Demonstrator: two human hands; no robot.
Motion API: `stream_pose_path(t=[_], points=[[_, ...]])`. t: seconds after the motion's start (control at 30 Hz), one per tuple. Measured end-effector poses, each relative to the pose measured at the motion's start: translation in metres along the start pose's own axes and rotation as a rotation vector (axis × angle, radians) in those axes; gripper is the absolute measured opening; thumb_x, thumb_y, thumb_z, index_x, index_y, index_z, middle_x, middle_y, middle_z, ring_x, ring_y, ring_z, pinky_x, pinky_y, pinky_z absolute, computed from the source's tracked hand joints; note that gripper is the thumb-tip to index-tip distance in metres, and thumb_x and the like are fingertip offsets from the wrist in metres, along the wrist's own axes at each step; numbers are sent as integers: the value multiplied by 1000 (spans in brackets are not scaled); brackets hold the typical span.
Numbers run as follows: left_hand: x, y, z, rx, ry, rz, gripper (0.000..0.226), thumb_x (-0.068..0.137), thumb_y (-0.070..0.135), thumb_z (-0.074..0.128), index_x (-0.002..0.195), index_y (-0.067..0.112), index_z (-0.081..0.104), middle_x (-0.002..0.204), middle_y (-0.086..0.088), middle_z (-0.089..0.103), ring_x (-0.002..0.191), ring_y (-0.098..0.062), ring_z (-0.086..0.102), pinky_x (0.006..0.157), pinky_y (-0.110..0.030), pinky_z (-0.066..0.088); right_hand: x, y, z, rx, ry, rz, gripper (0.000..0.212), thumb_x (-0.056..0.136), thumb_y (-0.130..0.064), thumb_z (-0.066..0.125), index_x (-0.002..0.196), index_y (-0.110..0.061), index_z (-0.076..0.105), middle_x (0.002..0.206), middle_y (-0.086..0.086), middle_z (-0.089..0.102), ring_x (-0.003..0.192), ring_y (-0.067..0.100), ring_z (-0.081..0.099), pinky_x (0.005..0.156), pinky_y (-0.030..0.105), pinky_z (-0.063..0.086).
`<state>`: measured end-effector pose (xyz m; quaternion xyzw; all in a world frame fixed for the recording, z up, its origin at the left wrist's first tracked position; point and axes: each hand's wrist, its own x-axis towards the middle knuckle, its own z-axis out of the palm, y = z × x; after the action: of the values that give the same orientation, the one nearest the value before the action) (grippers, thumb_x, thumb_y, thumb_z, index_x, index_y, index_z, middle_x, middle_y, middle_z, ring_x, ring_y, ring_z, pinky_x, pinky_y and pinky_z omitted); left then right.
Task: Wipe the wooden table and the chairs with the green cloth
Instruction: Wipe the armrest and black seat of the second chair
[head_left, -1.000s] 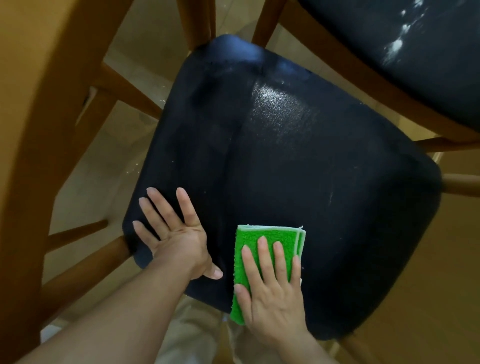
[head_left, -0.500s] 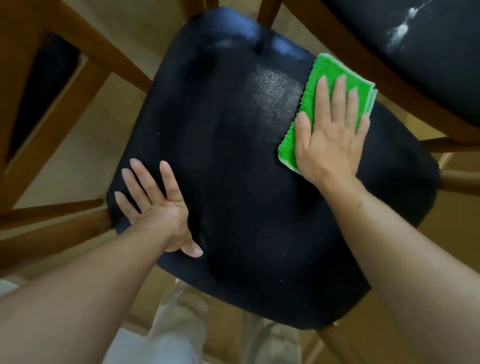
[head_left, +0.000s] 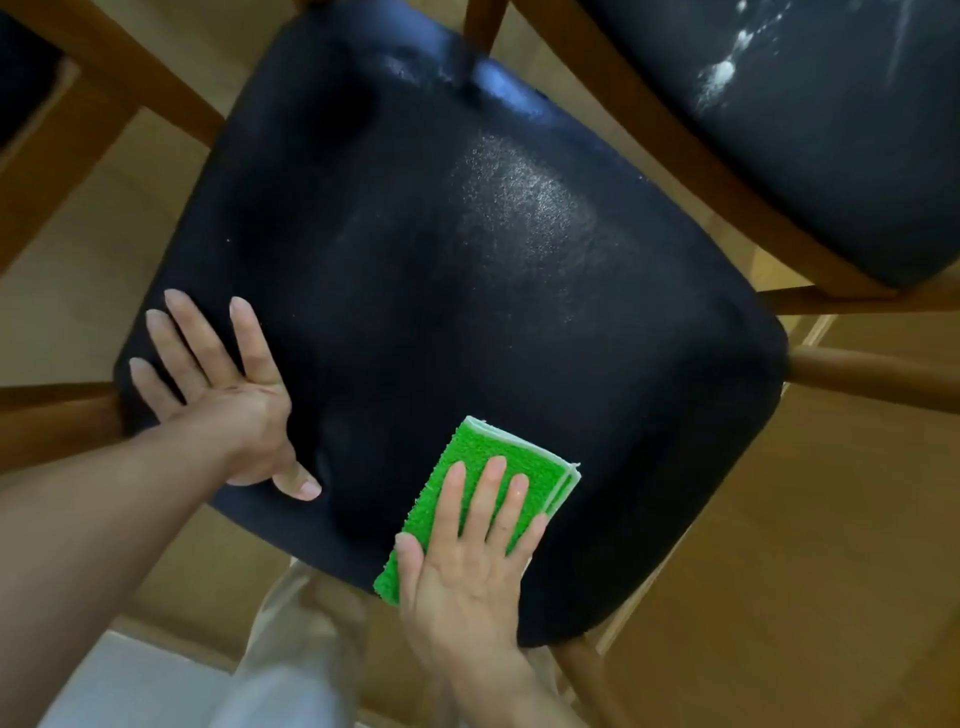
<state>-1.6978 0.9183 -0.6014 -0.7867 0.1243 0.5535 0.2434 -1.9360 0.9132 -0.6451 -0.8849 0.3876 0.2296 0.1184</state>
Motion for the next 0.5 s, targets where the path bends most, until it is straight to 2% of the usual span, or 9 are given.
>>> stream_pose_path(t=[0.1,0.2,0.27,0.33,0.4,0.5], points=[[2,-1,1,20,17,-14,176,41,55,92,100,7,-66,106,-31,-66,119,-48,-49,113,-59,-11,-1,5,2,36,32,-35,80,94,-55,29,156,-14,-1,161,18,-7,148,40,-9,110,64,5],[2,-1,-1,29,2,-9,175,42,55,92,97,6,-67,101,-31,-67,108,-46,-55,110,-60,-15,2,3,2,82,57,-15,69,100,-55,13,156,-17,-3,162,13,-10,148,39,-2,110,64,6],[2,-2,-2,33,-8,-6,174,43,56,91,95,6,-67,100,-31,-68,103,-45,-56,108,-59,-16,6,2,-2,117,59,7,68,100,-55,11,156,-20,-3,162,11,-11,146,38,3,110,64,7],[3,-2,-3,28,-17,-4,173,44,56,91,93,6,-67,100,-32,-68,101,-46,-57,107,-59,-17,18,2,-11,139,71,-6,67,100,-53,19,157,-21,4,163,13,-5,146,40,8,110,65,9],[3,-3,-4,24,-24,5,172,46,56,91,93,6,-68,100,-32,-67,99,-46,-58,106,-59,-18,44,4,-25,136,105,-31,69,95,-51,31,154,-19,16,161,15,10,144,42,16,109,65,12],[4,-5,-2,11,-23,25,171,47,54,91,93,7,-68,101,-32,-67,100,-46,-58,105,-60,-20,98,-5,-51,95,184,-33,66,95,-49,33,153,-18,25,159,18,20,144,42,17,110,67,15]])
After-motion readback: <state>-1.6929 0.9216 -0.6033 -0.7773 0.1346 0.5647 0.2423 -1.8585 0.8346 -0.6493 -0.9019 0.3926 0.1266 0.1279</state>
